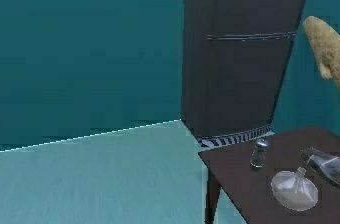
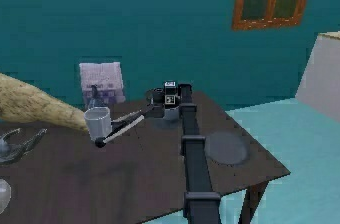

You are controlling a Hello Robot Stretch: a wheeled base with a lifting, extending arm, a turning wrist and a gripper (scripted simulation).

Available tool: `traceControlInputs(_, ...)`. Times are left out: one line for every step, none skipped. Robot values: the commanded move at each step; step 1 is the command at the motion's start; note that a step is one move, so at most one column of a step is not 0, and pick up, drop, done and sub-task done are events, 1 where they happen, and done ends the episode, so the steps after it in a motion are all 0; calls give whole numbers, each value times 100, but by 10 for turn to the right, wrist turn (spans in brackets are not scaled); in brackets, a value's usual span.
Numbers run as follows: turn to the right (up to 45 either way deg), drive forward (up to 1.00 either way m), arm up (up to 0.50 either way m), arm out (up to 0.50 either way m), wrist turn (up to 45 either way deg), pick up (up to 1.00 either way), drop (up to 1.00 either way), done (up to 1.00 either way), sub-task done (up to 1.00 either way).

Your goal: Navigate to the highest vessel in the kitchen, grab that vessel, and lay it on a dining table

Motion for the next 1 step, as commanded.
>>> traceControlInputs(0,0,-32,0,0,0,0,0,0)
